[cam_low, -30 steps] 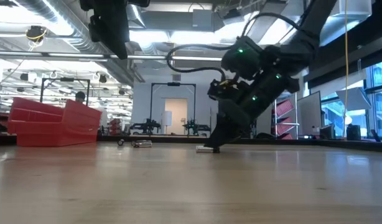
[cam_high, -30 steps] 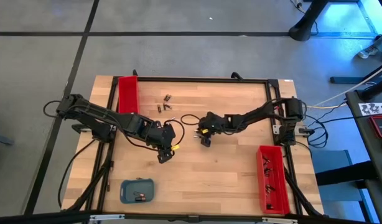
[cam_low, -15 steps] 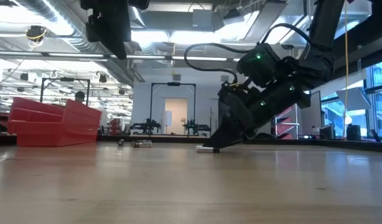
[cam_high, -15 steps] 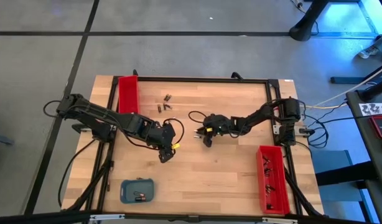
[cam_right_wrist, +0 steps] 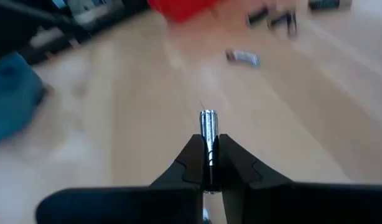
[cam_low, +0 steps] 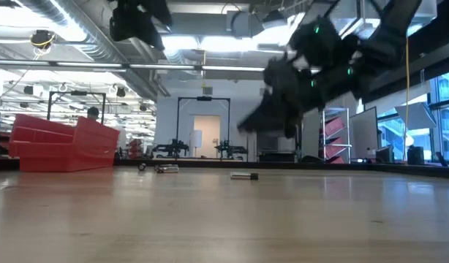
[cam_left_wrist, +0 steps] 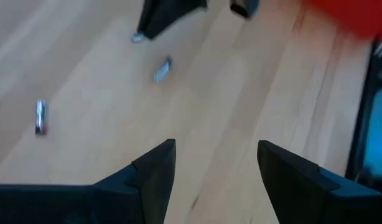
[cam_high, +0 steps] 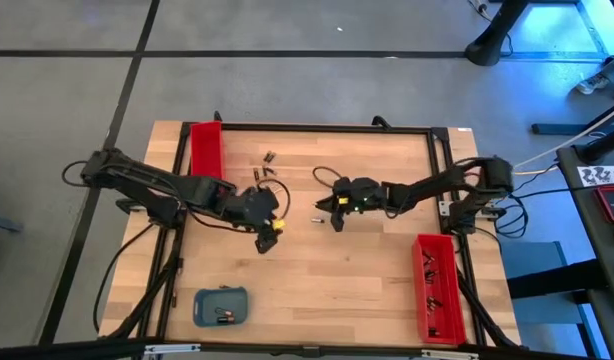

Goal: Sort batteries
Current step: Put the silver battery into the top red bin

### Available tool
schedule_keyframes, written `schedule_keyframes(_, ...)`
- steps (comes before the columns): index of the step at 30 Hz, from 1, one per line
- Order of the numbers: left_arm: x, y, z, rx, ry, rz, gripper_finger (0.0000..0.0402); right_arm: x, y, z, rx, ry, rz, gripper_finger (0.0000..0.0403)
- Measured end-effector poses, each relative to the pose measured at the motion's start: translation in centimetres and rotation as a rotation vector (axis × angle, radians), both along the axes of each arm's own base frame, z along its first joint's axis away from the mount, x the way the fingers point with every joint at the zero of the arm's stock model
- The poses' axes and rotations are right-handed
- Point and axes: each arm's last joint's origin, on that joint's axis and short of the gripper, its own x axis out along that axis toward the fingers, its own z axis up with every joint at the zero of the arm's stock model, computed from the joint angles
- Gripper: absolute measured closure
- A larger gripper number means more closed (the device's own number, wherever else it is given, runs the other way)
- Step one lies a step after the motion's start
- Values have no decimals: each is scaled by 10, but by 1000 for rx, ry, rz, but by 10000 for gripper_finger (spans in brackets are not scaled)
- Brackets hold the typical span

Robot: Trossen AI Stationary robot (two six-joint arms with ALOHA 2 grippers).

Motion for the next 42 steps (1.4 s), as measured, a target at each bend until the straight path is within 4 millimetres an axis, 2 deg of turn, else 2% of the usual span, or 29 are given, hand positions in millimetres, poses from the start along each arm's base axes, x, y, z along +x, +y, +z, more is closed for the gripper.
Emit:
schedule_keyframes(7, -22, 16, 9, 0, -344, 61, 186, -11, 1, 64, 69, -280, -36, 381)
schedule_keyframes(11, -17, 23, 8, 1, -577, 64, 186, -17, 1, 98, 105, -511, -37, 381)
schedule_keyframes(15, -7, 29, 12, 36, -782, 66, 186, -17, 1, 120, 159, -663, -31, 381)
schedule_keyframes(24, 10, 45, 25, 190, -1027, 86, 186, -2, 25, 167, 120, -757, 111, 381)
schedule_keyframes(28, 9, 45, 35, 240, -1137, 25, 186, 0, 35, 175, 106, -775, 138, 381)
schedule_keyframes(33, 9, 42, 37, 226, -1170, -79, 188, 0, 40, 175, 107, -771, 113, 381)
schedule_keyframes(39, 19, 41, 26, 195, -1133, -82, 207, 0, 39, 174, 106, -764, 109, 381)
schedule_keyframes(42, 25, 42, 20, 140, -1115, -25, 214, 0, 39, 174, 105, -763, 98, 381)
